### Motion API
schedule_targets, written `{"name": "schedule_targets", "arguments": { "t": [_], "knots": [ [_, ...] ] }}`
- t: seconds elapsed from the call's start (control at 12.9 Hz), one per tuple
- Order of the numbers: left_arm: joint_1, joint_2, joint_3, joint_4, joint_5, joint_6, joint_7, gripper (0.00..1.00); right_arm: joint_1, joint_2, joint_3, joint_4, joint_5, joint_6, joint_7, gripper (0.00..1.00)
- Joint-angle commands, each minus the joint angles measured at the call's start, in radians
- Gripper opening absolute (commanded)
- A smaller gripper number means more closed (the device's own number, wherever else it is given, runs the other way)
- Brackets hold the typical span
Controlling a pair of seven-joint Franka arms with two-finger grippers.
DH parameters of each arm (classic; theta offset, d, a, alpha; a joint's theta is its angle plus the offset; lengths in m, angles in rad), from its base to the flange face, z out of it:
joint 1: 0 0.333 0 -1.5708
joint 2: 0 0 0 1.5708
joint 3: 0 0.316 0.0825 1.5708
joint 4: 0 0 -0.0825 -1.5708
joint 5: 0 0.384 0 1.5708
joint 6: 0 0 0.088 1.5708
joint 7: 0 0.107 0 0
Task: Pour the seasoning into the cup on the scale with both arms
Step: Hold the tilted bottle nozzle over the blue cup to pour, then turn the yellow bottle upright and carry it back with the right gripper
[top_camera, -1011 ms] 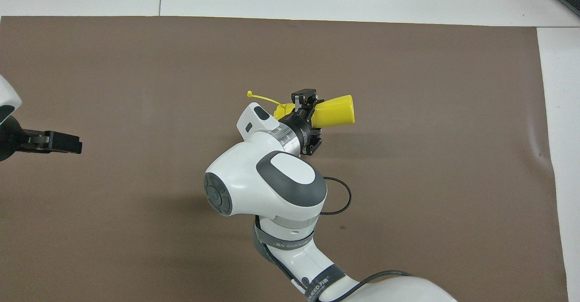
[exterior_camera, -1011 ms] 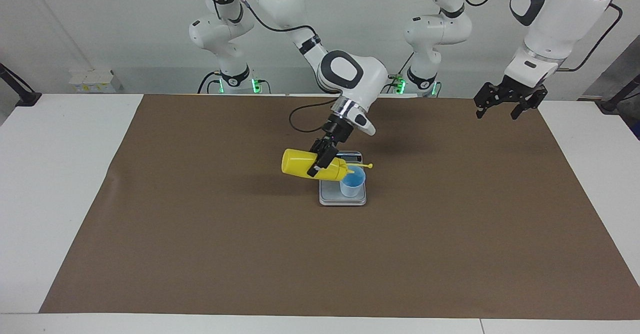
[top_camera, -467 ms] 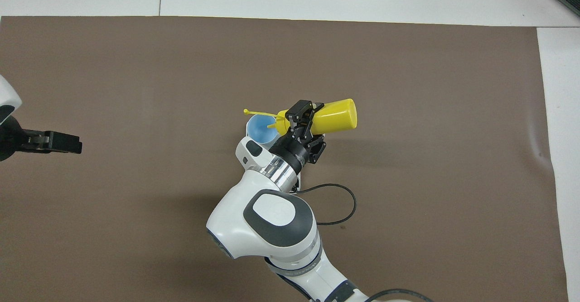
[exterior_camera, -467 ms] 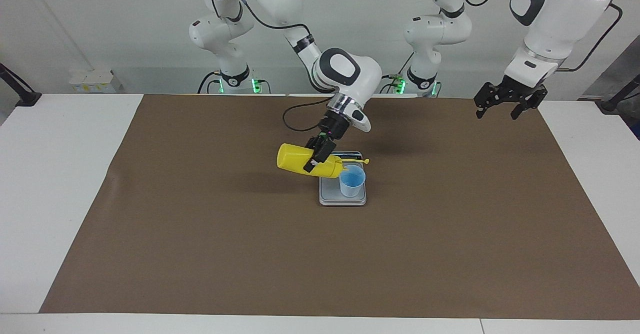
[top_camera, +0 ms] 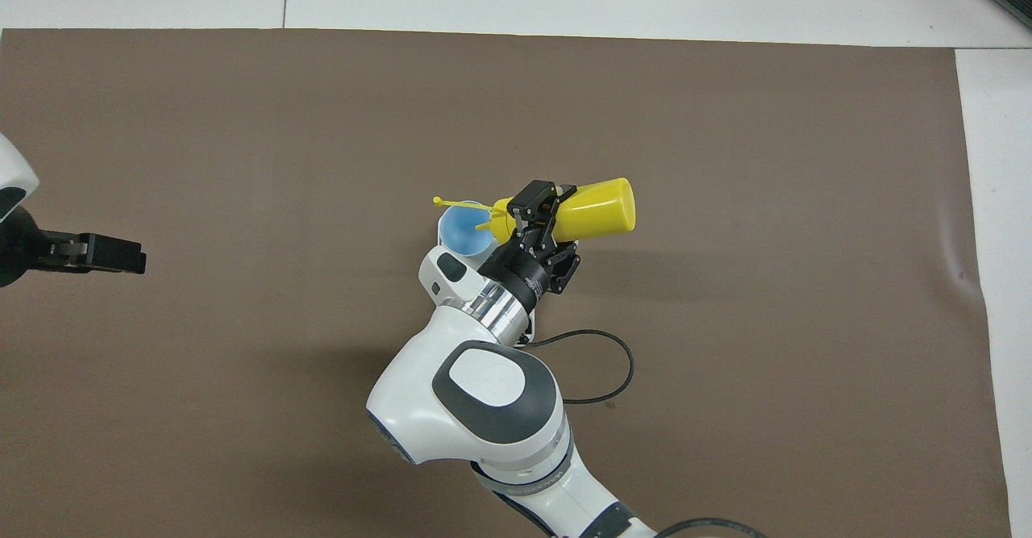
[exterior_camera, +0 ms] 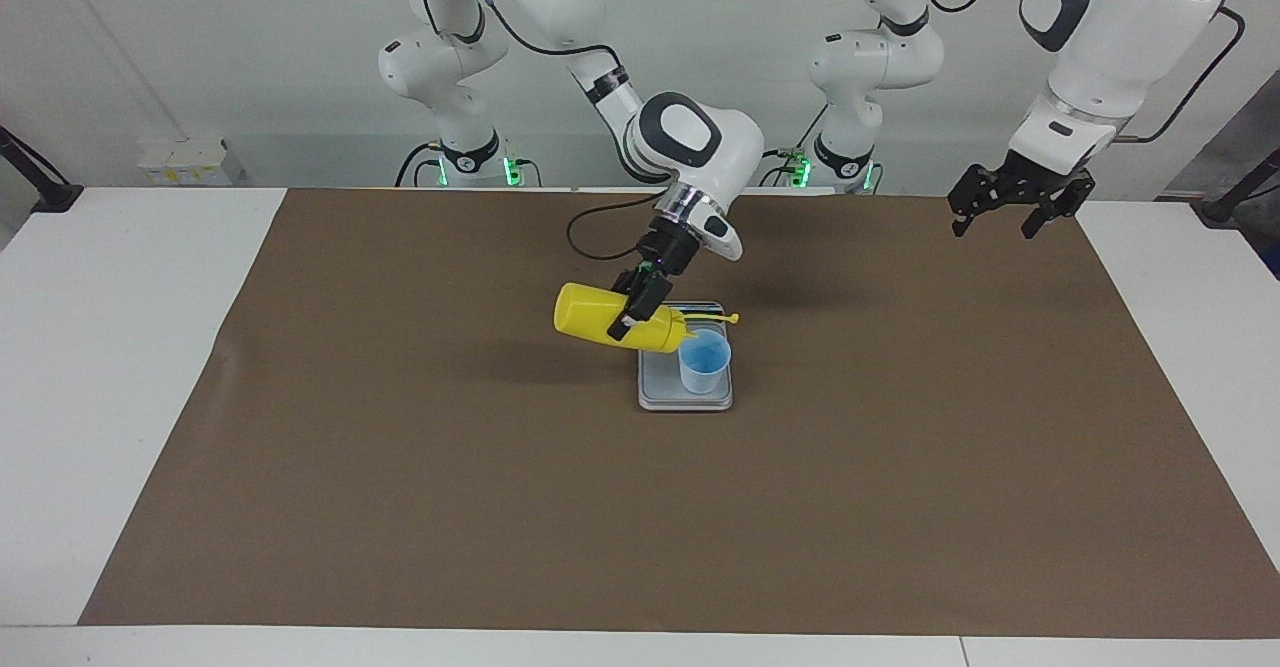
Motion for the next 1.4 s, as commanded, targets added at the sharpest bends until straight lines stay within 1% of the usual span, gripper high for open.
{"name": "schedule_targets", "arguments": {
  "t": [0.0,0.16,0.31,0.39,0.54,0.7,0.86,1.01,1.17,1.32],
  "knots": [
    [0.010,-0.012,-0.005,-0.007,0.002,-0.006,-0.007,1.00,-0.013,-0.021,0.008,0.033,0.079,0.003,0.022,0.50],
    [0.010,-0.012,-0.005,-0.007,0.002,-0.006,-0.007,1.00,-0.033,-0.047,0.010,0.034,0.169,0.037,0.034,0.50],
    [0.010,-0.012,-0.005,-0.007,0.002,-0.006,-0.007,1.00,-0.071,-0.092,0.008,0.023,0.302,0.087,0.031,0.51],
    [0.010,-0.012,-0.003,-0.007,0.004,-0.006,-0.007,1.00,-0.083,-0.097,0.008,0.024,0.367,0.100,0.028,0.52],
    [0.010,-0.012,-0.003,-0.007,0.002,-0.006,-0.007,1.00,-0.106,-0.116,0.008,0.023,0.465,0.143,0.027,0.52],
    [0.010,-0.012,-0.005,-0.007,0.002,-0.006,-0.007,1.00,-0.140,-0.158,0.008,0.006,0.550,0.156,-0.004,0.52],
    [0.010,-0.012,-0.005,-0.007,0.002,-0.006,-0.007,1.00,-0.188,-0.216,0.008,-0.069,0.622,0.253,-0.038,0.52],
    [0.010,-0.012,-0.003,-0.007,0.002,-0.006,-0.007,1.00,-0.220,-0.250,0.010,-0.100,0.665,0.294,-0.047,0.52],
    [0.010,-0.012,-0.003,-0.007,0.002,-0.004,-0.008,1.00,-0.264,-0.279,0.008,-0.126,0.772,0.353,-0.119,0.52],
    [0.010,-0.012,-0.003,-0.007,0.002,-0.006,-0.007,1.00,-0.327,-0.323,0.008,-0.176,0.872,0.426,-0.206,0.52]
  ]
}}
